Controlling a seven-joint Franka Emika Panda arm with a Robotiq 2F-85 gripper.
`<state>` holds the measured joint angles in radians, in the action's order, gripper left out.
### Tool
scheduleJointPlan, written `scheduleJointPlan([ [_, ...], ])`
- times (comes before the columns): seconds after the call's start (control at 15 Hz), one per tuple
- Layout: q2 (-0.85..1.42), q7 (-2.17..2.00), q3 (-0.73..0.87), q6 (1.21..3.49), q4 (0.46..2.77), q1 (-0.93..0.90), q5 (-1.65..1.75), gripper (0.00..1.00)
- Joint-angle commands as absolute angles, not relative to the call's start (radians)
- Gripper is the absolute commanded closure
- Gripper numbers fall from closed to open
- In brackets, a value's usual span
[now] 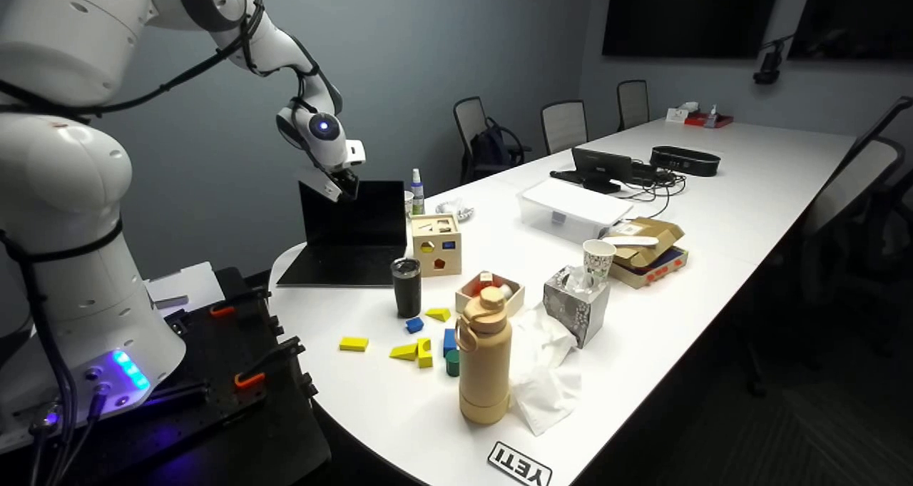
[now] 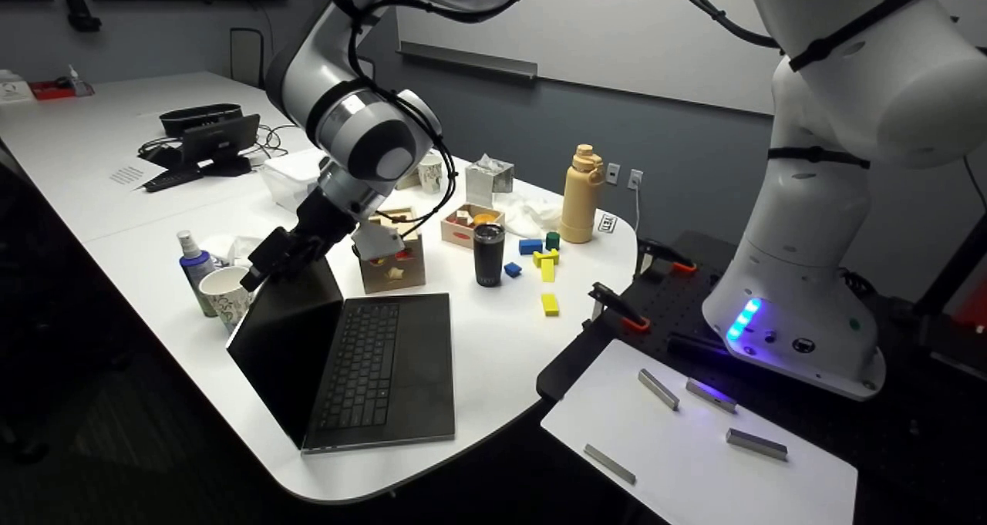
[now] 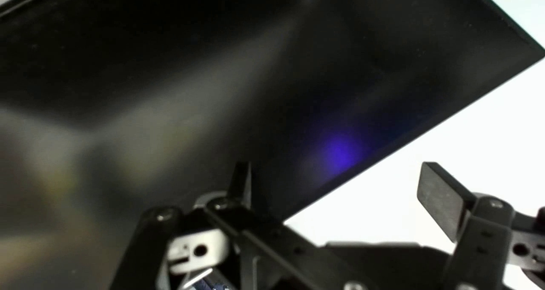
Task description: Open the laptop and switch it on
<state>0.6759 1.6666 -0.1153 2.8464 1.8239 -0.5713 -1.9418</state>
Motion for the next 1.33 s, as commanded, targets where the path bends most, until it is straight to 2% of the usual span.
scheduleJointPlan([
  [0.0, 0.542, 1.674, -0.103, 2.853, 1.933, -0.555, -1.883, 0.0],
  [0.53, 0.416, 1.56, -0.059, 2.939, 2.154, -0.542, -1.665, 0.0],
  [0.6, 0.429, 1.539, -0.056, 2.934, 2.172, -0.544, -1.638, 0.25],
  [0.67, 0.454, 1.529, -0.055, 2.927, 2.18, -0.546, -1.622, 0.26],
  [1.27, 0.698, 1.59, -0.062, 2.957, 2.088, -0.585, -1.654, 0.95],
])
